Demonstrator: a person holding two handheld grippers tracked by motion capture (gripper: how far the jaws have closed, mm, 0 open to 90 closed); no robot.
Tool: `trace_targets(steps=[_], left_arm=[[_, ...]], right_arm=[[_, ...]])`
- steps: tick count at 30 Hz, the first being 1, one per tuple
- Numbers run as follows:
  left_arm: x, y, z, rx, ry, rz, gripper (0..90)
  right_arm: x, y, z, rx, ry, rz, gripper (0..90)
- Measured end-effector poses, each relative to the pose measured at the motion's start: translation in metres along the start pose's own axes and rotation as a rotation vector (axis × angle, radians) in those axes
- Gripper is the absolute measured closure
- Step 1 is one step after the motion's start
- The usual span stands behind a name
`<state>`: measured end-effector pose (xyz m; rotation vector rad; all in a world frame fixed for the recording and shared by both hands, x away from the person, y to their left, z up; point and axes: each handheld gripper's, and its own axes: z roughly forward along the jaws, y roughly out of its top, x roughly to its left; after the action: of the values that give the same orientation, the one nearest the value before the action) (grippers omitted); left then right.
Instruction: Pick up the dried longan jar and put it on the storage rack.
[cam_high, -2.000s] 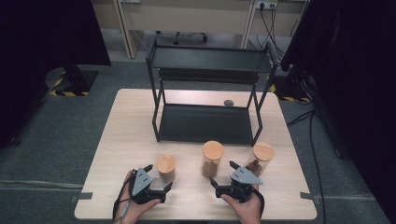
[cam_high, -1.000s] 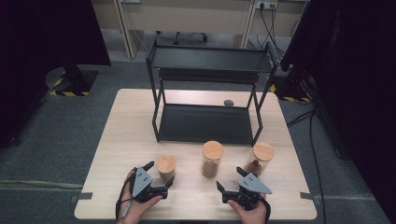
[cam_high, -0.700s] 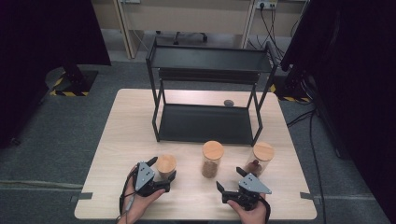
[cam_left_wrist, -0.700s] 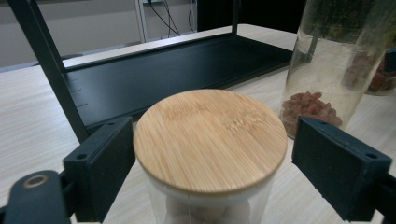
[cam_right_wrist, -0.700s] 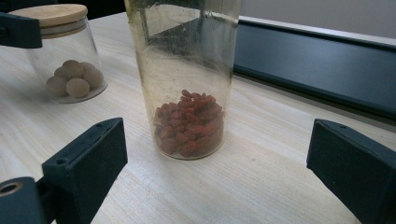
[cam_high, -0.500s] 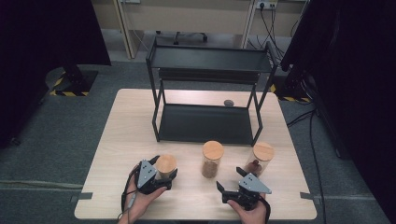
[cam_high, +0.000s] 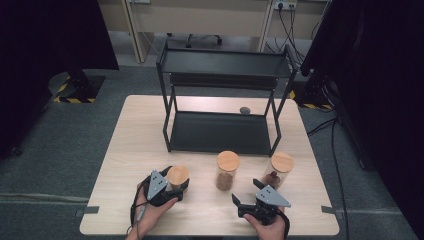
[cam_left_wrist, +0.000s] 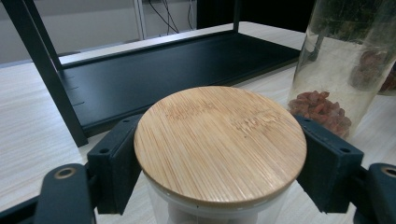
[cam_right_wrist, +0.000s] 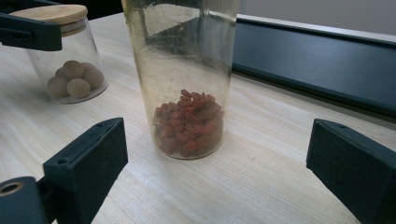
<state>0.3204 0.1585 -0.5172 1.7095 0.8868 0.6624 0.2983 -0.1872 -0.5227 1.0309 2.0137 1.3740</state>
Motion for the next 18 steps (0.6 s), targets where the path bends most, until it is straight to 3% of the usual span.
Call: trace_targets(steps=[18], left_arm=[[0.001,0.021,0.008,-0.037,0.036,-0.013,23.5]], right_arm=[[0.000,0.000,0.000,-0.001,0.000,0.002,5.8]])
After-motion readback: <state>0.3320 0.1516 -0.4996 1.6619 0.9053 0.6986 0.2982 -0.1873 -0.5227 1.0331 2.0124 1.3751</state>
